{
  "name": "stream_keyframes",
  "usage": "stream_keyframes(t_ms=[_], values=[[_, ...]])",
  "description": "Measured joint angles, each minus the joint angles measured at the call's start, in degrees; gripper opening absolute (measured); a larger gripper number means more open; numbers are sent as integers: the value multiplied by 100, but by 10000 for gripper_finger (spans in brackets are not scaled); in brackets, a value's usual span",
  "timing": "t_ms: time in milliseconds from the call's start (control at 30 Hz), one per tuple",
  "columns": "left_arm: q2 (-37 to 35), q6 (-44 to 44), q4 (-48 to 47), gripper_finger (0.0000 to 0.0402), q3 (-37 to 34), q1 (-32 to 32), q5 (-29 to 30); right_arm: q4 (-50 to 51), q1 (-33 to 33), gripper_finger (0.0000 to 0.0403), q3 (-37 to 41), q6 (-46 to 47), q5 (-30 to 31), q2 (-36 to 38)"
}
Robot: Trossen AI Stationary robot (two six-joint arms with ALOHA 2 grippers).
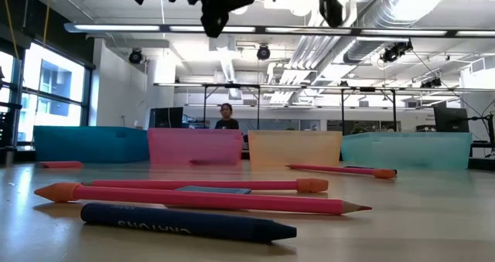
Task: Sort crayons/erasers/pens/pencils in bins
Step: Put the middle blue crayon into the pink bin
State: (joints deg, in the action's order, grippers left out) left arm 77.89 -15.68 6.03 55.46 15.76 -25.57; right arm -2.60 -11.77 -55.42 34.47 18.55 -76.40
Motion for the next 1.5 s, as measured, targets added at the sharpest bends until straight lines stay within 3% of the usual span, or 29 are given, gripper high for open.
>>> stream_keyframes(t_ms=[400, 633, 1133, 1500], values=[[15, -374, 751, 204, 2, -11, 722, -452, 381, 3, -2, -453, -267, -4], [15, -386, 1132, 197, 2, -2, 822, -665, 632, 3, -2, -548, -412, -4], [15, -65, 1360, 62, 1, 351, 678, -846, 1038, 3, -2, -814, -770, -22], [13, -318, 1361, 35, 0, 384, 683, -917, 1288, 3, -2, -1249, -1354, -22]])
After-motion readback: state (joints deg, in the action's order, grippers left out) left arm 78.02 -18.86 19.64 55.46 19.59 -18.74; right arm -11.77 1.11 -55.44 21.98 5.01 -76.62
